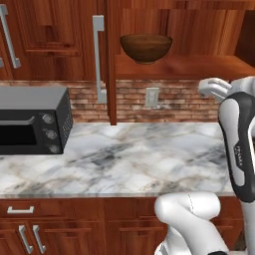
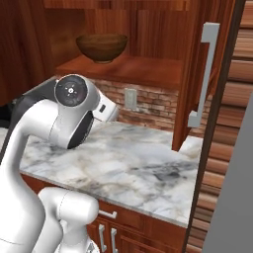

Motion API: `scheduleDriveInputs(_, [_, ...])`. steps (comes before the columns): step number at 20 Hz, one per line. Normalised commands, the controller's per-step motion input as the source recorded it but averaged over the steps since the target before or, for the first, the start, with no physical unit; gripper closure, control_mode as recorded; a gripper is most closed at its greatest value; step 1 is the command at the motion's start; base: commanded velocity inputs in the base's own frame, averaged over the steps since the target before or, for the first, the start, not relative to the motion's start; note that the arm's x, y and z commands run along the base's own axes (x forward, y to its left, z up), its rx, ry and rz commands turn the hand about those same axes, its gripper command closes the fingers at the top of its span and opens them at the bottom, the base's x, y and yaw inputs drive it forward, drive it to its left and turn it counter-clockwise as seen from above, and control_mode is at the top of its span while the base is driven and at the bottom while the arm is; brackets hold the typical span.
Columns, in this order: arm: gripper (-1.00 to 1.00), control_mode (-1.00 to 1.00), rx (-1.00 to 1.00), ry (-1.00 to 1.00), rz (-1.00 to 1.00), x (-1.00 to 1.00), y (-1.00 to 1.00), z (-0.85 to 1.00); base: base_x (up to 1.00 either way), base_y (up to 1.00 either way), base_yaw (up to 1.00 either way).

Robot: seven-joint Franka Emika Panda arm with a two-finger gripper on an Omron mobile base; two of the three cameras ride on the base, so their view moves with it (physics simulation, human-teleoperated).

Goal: Take the smaller bowl and place it next to the appetizer plate on the dining counter , and place the larger bowl next to the plate with cooked food.

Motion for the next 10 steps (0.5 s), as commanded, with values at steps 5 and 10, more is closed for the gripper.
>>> scheduleDriveInputs(5, [-1.0, -1.0, 0.18, -0.09, 0.0, -0.02, -0.02, 0.7, 0.0, 0.0, 0.0])
scheduleDriveInputs(10, [-1.0, -1.0, 0.22, -0.02, 0.0, 0.11, 0.0, 0.67, 0.0, 0.0, 0.0])
